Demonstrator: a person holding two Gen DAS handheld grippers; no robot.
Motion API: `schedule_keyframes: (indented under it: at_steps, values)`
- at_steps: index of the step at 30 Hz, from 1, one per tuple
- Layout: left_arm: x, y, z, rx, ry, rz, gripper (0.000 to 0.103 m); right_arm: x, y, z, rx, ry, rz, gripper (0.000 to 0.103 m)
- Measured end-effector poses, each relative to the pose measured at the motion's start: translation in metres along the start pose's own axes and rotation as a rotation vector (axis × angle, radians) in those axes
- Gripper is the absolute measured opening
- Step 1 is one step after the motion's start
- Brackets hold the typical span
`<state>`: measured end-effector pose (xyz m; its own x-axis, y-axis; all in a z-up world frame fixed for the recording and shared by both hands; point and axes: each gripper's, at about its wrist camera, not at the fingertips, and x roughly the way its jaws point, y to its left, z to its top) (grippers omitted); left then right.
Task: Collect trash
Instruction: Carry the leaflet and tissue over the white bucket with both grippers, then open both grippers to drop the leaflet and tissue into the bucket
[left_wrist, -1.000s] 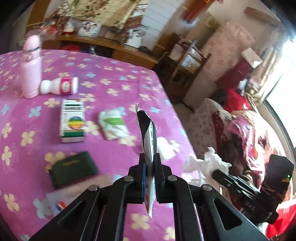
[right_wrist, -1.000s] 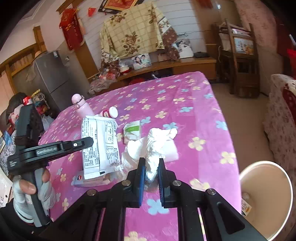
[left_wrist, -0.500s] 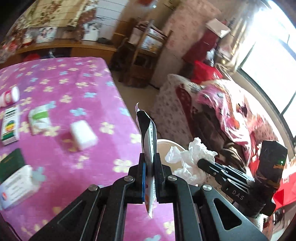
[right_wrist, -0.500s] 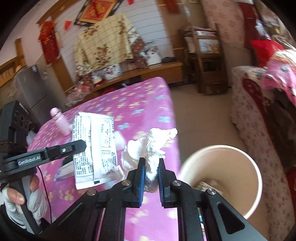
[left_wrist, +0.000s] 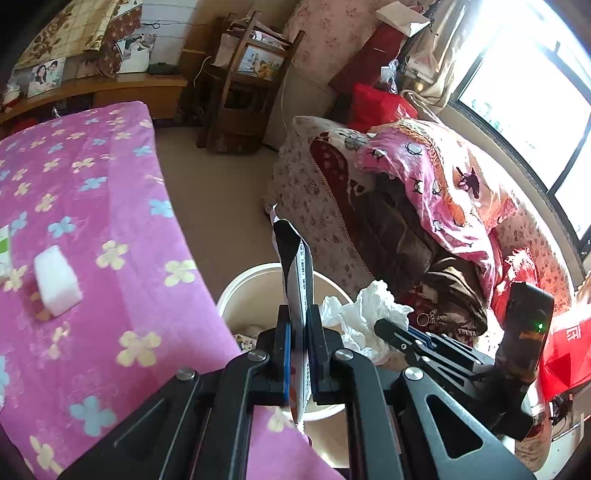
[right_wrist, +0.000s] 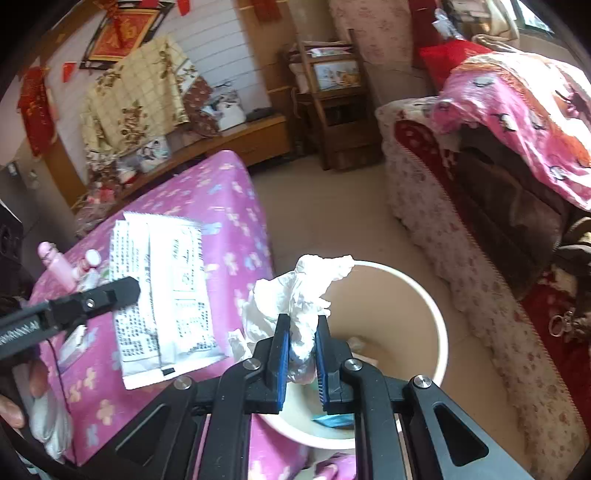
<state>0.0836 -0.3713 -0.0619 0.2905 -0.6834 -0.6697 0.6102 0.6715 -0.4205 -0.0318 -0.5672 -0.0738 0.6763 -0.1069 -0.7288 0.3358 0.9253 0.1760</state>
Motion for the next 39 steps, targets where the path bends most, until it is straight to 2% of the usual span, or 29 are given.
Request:
schedule_keyframes:
  at_steps: [7, 8, 10, 12, 14, 19, 28, 39]
  values:
    - [0.016, -0.011, -0.002, 0.055, 0.0, 0.026, 0.009, 0.011, -0.012, -0.001, 0.026, -0.011, -0.062, 0.014]
    - [0.017, -0.012, -0.003, 0.062, -0.001, 0.027, 0.012, 0.012, -0.012, -0.001, 0.029, -0.012, -0.07, 0.015]
    - [0.018, -0.014, -0.004, 0.076, -0.002, 0.029, 0.021, 0.015, -0.014, -0.002, 0.053, -0.016, -0.079, 0.016]
    - [0.019, -0.017, -0.006, 0.095, -0.003, 0.041, 0.045, 0.019, -0.017, -0.002, 0.07, -0.012, -0.077, 0.016]
    - [0.017, -0.016, -0.008, 0.101, -0.008, 0.039, 0.054, 0.021, -0.02, -0.002, 0.083, -0.013, -0.076, 0.016]
    - [0.01, -0.01, -0.008, 0.095, -0.013, 0.053, 0.055, 0.026, -0.024, -0.004, 0.115, 0.008, -0.066, 0.016]
    - [-0.006, 0.011, -0.015, 0.055, -0.017, 0.077, 0.055, 0.025, -0.016, -0.003, 0.094, -0.004, -0.056, 0.017]
    - [-0.025, 0.028, -0.022, 0.035, -0.031, 0.081, 0.062, 0.024, -0.011, 0.0, 0.086, 0.004, -0.042, 0.019]
